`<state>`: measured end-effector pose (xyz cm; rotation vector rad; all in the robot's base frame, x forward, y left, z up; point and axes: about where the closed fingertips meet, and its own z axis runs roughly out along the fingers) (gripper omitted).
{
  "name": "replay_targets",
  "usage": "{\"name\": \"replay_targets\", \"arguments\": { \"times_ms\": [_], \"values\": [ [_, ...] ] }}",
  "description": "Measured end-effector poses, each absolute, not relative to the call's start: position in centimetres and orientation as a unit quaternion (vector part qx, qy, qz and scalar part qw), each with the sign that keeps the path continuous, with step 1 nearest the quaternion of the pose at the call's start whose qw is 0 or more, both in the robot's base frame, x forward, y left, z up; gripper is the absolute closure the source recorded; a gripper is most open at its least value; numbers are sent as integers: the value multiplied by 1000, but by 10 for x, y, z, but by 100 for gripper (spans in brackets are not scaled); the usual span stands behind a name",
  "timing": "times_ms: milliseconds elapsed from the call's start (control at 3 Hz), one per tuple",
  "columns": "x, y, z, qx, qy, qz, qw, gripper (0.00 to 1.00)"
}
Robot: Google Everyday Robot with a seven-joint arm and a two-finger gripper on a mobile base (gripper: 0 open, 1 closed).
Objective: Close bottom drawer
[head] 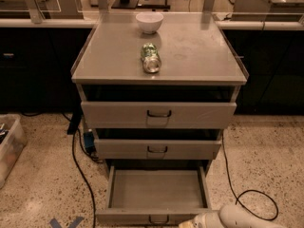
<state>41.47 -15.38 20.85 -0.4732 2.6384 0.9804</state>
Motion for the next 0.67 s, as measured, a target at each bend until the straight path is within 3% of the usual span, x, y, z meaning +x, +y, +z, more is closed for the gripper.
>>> {"name": "replay_targets", "arguments": {
  "times_ms": [333, 667],
  "values": [
    [466, -142, 193, -157, 910, 347, 161, 100],
    [467, -142, 193, -157, 911, 347, 161, 100]
  ]
}}
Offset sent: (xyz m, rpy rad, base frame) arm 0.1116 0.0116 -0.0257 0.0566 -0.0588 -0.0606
